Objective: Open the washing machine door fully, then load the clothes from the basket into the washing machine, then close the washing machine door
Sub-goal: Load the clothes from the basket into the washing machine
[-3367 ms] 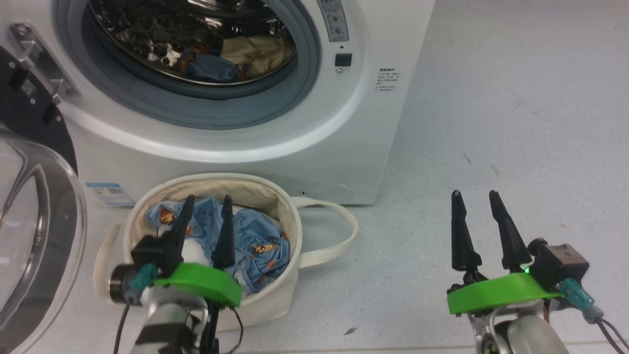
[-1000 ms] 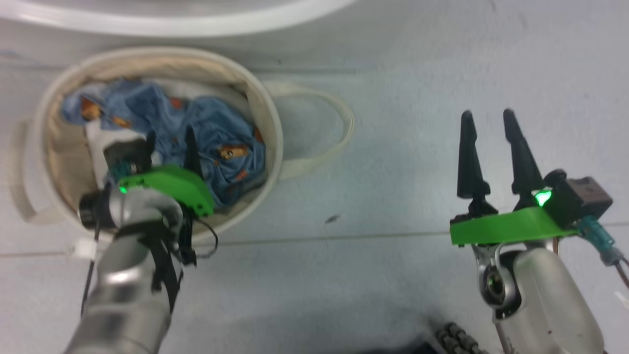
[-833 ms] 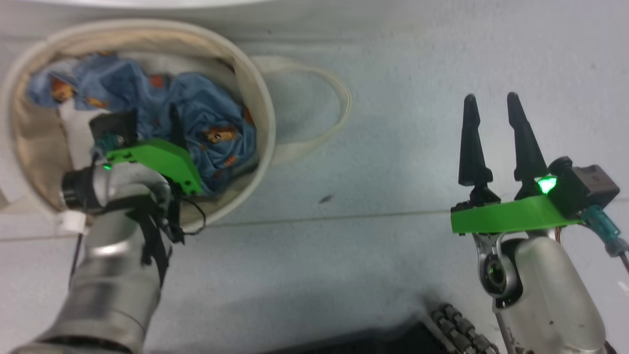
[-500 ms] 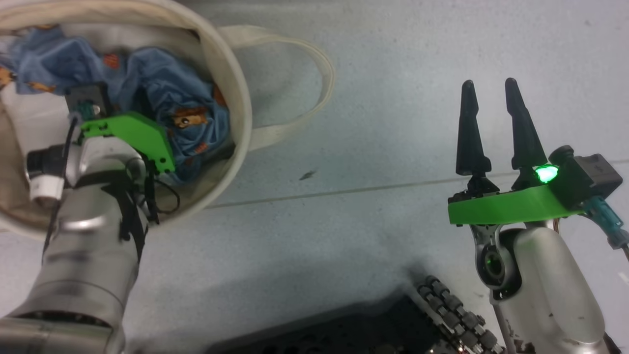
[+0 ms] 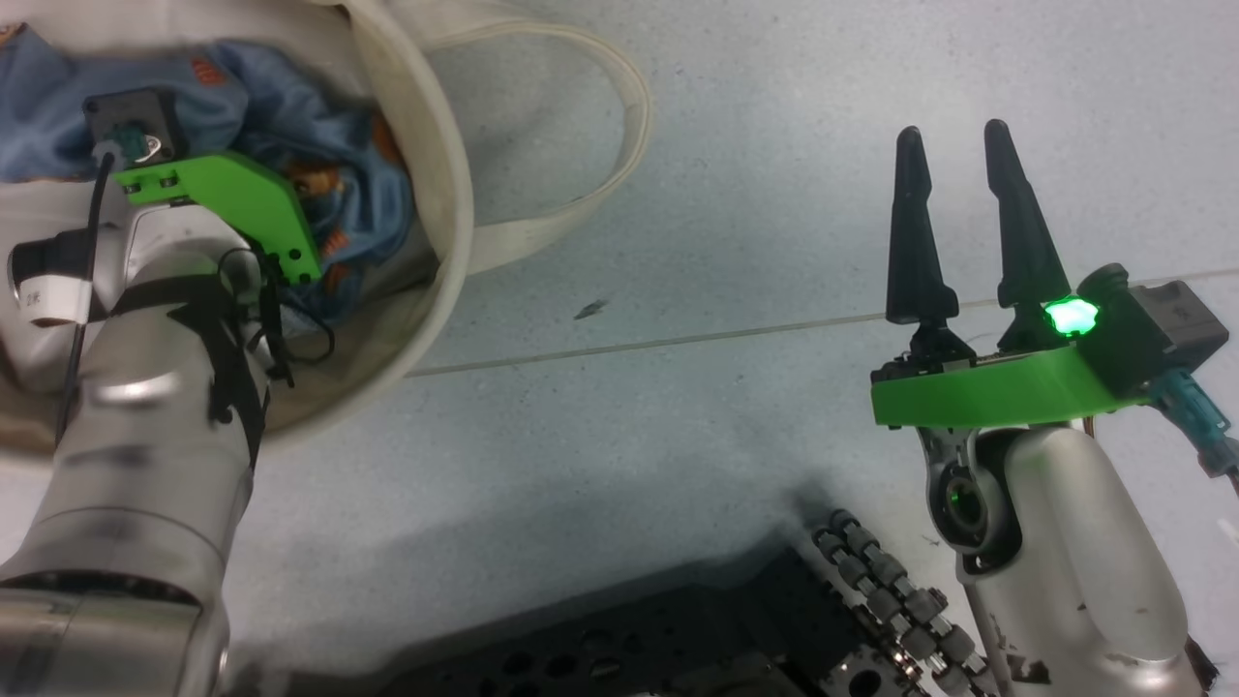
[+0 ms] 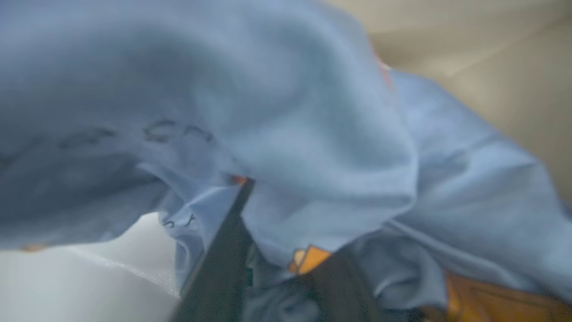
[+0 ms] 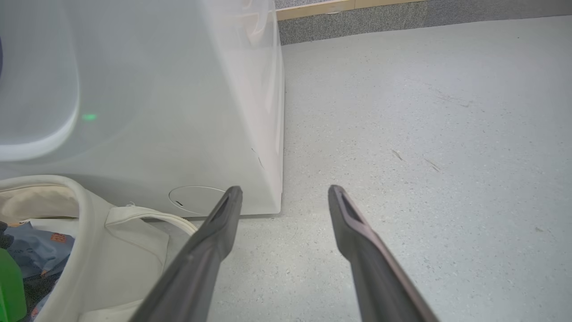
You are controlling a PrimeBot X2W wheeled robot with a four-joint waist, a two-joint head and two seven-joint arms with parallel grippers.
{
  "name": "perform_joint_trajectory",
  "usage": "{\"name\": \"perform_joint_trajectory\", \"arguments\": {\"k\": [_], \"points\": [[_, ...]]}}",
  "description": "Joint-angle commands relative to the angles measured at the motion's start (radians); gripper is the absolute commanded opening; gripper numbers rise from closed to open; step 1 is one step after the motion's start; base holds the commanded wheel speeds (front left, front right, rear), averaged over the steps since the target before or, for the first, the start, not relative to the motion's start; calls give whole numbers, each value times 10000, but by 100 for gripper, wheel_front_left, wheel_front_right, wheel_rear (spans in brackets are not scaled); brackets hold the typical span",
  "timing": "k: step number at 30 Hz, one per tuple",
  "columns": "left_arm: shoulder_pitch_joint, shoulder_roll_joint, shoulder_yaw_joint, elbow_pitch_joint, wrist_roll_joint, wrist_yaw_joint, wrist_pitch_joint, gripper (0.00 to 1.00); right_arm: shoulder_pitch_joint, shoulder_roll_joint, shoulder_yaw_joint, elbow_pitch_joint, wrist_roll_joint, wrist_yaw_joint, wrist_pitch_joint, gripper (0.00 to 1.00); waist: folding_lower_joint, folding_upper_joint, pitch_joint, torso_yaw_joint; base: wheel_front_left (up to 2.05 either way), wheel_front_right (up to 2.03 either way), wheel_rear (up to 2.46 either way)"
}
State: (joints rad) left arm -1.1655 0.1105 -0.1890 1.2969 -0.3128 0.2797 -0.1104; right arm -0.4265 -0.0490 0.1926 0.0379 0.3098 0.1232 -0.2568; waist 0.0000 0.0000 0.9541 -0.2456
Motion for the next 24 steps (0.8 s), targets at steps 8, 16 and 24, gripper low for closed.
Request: {"name": "perform_joint_trajectory", "arguments": {"k": [8, 16, 24], "points": [[410, 50, 185, -180, -296, -760, -1319, 0, 323, -12, 118, -274, -73, 75, -49, 100, 0, 0, -746, 381, 0, 0, 0], [1947, 14, 731, -3494, 28, -1282, -1510, 0, 604, -12, 104, -43, -205, 75, -49, 100, 0, 0, -2392, 873, 0, 0, 0], [4269, -467, 1901, -6924, 642, -2140, -1512, 0, 1201, -12, 182, 282, -294, 75, -49, 100, 0, 0, -4436, 1197, 0, 0, 0]]}}
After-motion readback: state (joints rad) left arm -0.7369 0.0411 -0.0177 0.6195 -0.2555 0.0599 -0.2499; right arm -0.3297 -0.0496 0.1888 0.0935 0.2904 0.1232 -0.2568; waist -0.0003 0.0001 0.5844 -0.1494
